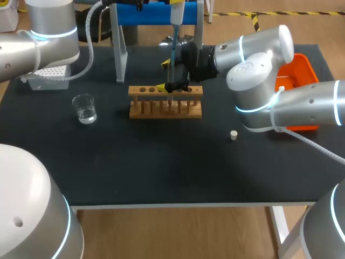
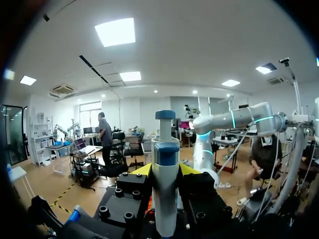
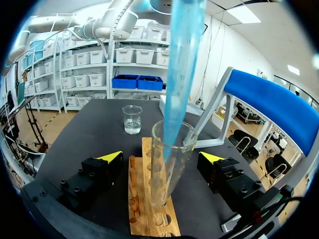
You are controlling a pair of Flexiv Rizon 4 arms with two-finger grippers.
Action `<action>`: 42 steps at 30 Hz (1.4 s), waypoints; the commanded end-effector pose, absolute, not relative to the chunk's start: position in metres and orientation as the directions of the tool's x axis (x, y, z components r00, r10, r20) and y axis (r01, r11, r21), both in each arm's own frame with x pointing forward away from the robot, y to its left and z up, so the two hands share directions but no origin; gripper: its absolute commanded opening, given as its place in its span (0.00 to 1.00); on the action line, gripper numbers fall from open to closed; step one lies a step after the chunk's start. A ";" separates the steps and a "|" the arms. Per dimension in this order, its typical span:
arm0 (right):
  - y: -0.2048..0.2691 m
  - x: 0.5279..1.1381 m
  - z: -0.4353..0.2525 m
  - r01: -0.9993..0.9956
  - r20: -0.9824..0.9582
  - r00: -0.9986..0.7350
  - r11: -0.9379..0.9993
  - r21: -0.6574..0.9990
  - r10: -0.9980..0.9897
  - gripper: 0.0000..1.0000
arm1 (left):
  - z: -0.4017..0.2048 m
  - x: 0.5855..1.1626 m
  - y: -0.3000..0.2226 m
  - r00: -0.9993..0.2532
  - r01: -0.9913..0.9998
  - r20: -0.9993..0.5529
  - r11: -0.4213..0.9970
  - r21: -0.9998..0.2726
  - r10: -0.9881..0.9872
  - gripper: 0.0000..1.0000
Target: Invert the test tube, pick up the pipette, mount the tip to pipette, aspirate from beaker and dispense into the tube, eject the tip, return the pipette, and cap with the stopper.
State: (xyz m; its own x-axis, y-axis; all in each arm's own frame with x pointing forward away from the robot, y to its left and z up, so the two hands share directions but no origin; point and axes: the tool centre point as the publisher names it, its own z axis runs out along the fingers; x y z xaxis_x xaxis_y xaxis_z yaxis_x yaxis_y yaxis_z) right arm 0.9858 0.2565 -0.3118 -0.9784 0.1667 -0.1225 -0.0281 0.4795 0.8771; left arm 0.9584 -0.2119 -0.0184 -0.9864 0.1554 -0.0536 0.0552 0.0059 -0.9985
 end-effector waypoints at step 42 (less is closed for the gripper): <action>0.256 0.986 -0.311 -0.028 -0.122 -0.978 0.482 0.876 0.166 1.00 | -0.017 0.882 -0.110 -0.986 0.060 -0.071 0.074 -0.995 -0.152 0.00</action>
State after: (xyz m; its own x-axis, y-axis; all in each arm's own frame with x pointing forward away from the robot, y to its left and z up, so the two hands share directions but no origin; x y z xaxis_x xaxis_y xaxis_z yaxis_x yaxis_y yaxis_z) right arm 0.9858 0.2566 -0.3118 -0.9784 0.1667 -0.1225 -0.0281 0.4796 0.8770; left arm 0.9158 -0.1246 -0.0074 -0.9974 -0.0392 -0.0612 0.0575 0.0890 -0.9944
